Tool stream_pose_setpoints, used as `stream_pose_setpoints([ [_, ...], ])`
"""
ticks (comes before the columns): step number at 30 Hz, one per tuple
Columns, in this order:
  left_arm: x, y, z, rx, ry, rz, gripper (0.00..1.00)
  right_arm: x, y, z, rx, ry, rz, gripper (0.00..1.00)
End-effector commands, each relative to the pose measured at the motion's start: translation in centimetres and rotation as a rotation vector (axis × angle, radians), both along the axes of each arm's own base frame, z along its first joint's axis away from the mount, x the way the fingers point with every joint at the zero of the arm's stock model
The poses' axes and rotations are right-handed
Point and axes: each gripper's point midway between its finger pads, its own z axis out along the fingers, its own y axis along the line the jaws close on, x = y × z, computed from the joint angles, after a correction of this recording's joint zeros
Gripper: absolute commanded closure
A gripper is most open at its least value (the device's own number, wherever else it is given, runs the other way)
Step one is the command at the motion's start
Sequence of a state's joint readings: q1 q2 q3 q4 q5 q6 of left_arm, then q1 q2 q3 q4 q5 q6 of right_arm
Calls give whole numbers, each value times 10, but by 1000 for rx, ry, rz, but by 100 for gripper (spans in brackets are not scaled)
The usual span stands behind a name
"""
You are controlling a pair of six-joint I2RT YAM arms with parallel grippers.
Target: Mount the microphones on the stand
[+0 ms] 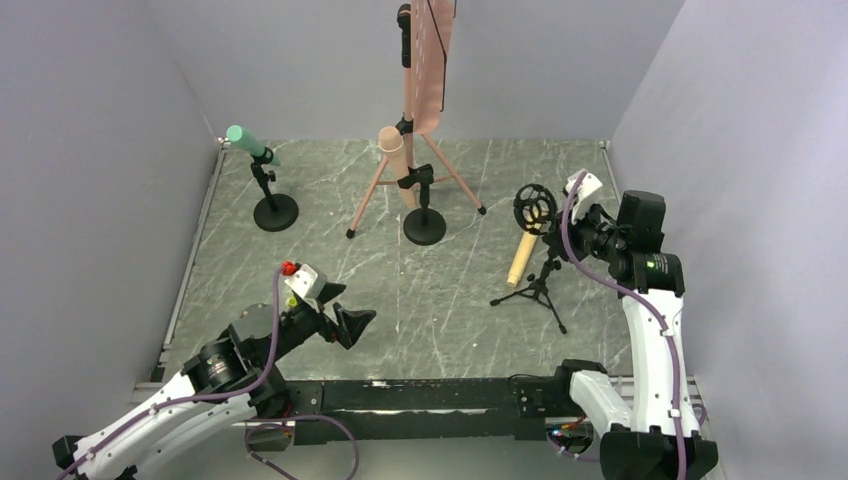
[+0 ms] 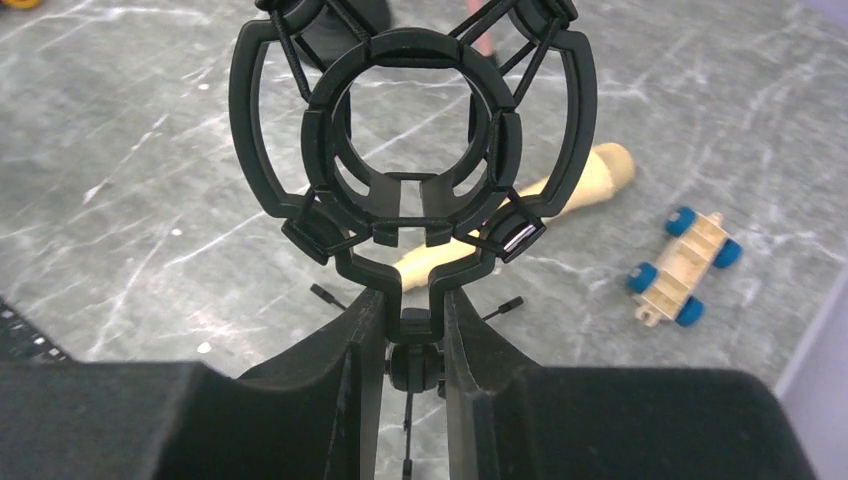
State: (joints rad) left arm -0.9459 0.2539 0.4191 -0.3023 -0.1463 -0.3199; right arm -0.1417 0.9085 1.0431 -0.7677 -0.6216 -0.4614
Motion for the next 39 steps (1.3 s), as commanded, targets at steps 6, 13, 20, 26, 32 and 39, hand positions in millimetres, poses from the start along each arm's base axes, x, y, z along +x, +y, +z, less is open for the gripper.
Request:
stream_pose_setpoints([
  [6,2,0,11,-16,-1,13,1,-31,77,35,139,-44,341,85],
  [13,5,9,13,-1,18,60,1,-39,148,60,175,-69,624,84],
  [20,5,16,14,-39,52,101,1,-50,219,58,78,-74,831,84],
  [26,6,16,14,-72,73,125,1,-49,272,51,19,-124,898,84],
  [32,4,18,21,-85,82,124,1,-33,288,40,1,-149,852,83],
  [39,1,20,25,-105,73,116,1,-22,275,4,-79,-159,789,79],
])
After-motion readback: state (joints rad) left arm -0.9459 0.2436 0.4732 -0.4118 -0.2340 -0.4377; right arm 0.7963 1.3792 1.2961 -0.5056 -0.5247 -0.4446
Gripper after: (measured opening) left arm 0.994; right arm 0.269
